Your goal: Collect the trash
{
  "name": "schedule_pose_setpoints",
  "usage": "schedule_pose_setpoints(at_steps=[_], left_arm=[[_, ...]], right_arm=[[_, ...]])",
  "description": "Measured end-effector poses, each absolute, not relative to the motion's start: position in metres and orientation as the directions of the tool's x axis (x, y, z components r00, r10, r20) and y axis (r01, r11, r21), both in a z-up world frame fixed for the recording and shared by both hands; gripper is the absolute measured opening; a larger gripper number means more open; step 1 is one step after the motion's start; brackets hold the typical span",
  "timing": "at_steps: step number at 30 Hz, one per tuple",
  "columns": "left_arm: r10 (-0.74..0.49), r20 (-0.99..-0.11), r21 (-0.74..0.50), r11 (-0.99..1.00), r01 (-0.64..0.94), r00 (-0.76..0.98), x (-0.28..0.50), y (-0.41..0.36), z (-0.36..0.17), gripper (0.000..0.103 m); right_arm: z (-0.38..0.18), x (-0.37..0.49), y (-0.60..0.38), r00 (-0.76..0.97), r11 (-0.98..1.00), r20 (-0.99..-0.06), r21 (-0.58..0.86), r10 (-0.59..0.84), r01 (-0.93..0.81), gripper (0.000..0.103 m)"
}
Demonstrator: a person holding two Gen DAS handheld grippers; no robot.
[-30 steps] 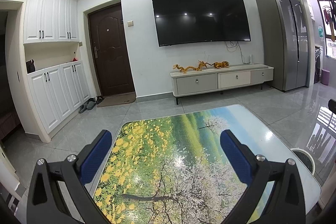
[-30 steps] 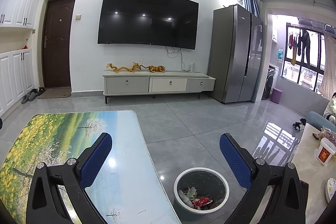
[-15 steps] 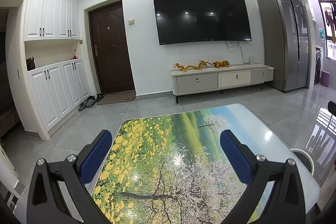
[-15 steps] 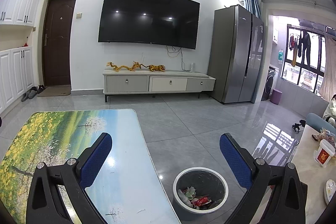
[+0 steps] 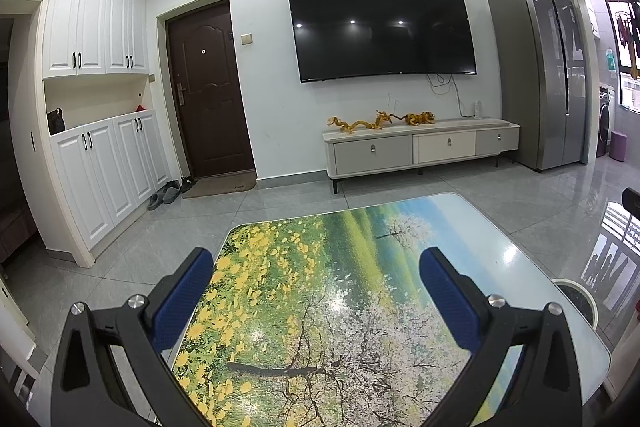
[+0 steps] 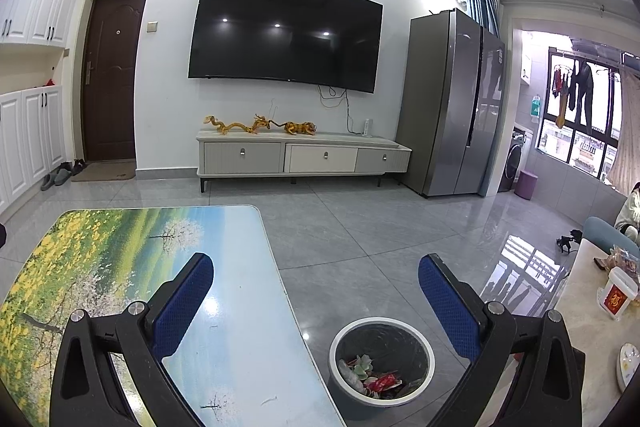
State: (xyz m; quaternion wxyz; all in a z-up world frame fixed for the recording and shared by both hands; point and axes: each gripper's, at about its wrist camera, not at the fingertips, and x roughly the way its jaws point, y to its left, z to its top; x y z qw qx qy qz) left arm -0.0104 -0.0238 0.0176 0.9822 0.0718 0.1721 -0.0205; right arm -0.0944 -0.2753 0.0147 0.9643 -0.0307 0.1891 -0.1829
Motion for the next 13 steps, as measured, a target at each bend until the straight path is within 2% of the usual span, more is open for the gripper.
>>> schedule_pose_setpoints(at_steps=[13], left_arm=[[-0.014, -0.343, 0.13, 0.989, 0.063, 0.939, -0.0116, -0.0242, 0.0158, 0.103]], right_arm=[[0.0147, -0.0953, -0.2774, 0.86, 0.93, -0.354, -0.131, -0.367, 0.343, 0.103]])
